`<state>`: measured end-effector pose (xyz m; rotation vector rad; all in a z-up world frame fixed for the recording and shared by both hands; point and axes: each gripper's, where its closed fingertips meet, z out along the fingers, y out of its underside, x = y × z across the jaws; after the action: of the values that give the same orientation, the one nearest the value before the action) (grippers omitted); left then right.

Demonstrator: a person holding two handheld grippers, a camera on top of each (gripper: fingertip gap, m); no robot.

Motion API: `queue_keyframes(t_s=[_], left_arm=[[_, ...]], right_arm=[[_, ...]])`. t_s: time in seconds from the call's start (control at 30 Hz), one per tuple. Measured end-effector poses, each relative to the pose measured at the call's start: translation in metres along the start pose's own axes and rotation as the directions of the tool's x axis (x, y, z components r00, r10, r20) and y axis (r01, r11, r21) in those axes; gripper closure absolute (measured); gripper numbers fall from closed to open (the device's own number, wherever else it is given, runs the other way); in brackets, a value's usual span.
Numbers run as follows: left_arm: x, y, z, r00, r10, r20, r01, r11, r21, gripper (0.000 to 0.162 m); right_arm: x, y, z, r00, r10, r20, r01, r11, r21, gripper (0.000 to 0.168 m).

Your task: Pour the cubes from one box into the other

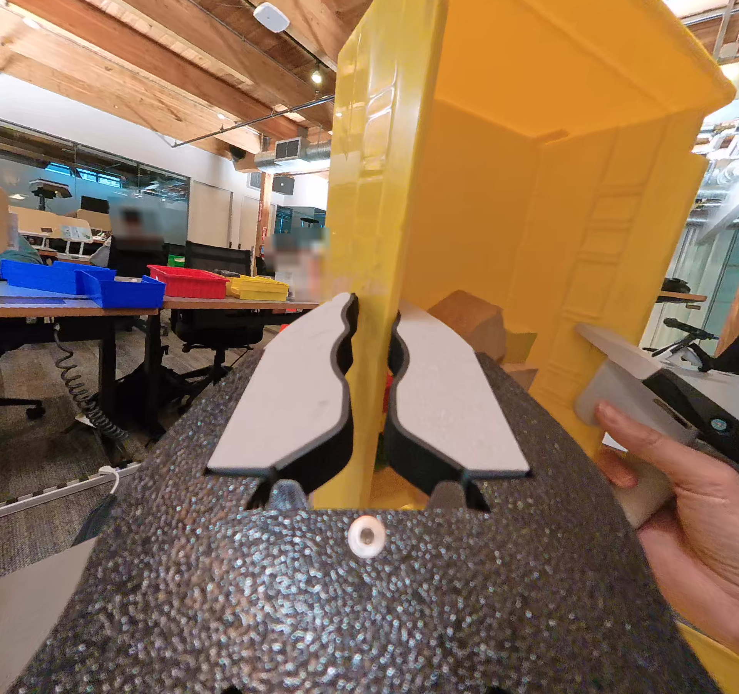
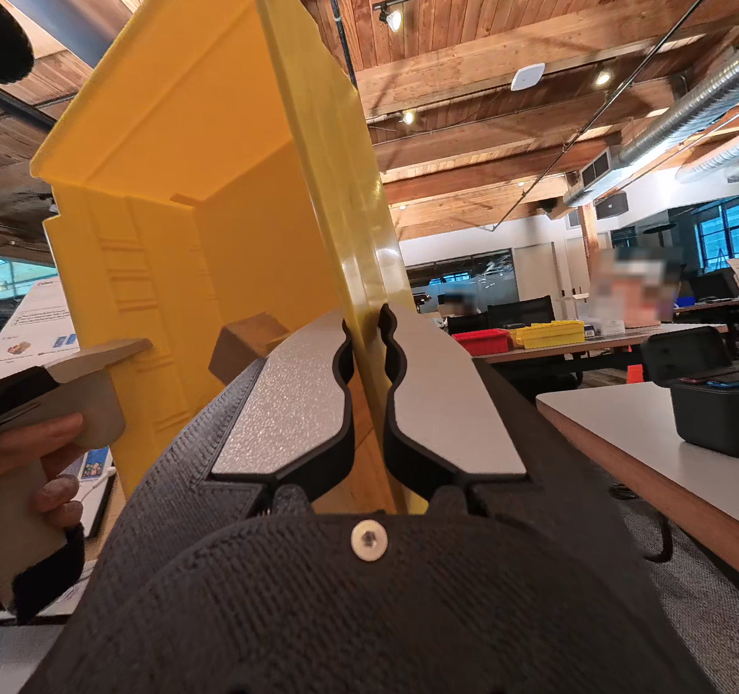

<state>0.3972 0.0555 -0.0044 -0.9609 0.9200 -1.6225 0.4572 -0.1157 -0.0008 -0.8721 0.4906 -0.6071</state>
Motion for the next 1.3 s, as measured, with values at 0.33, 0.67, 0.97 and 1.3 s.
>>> queue_keyframes(t_s=[0.33, 0.67, 0.97, 1.3], left_arm=[[-0.004, 0.001, 0.003, 1.0, 0.026, -0.013, -0.027, 1.0, -0.013, 0.149], [-0.005, 0.008, -0.002, 0.999, 0.032, -0.024, -0.032, 0.999, -0.024, 0.147], [0.011, 0.005, -0.016, 0.996, 0.055, -0.077, -0.053, 0.998, 0.026, 0.145], [0.025, -0.012, -0.023, 0.991, 0.095, -0.091, -0.087, 0.992, 0.089, 0.144]], right_arm=[[0.002, 0.008, 0.006, 0.999, 0.043, 0.02, -0.043, 0.999, 0.002, 0.156], [0.002, 0.014, 0.006, 0.998, 0.051, 0.039, -0.051, 0.999, -0.013, 0.156], [0.001, 0.007, -0.008, 0.996, 0.052, 0.078, -0.057, 0.996, 0.062, 0.157], [-0.003, -0.009, -0.009, 0.998, 0.012, 0.067, -0.021, 0.992, 0.128, 0.158]])
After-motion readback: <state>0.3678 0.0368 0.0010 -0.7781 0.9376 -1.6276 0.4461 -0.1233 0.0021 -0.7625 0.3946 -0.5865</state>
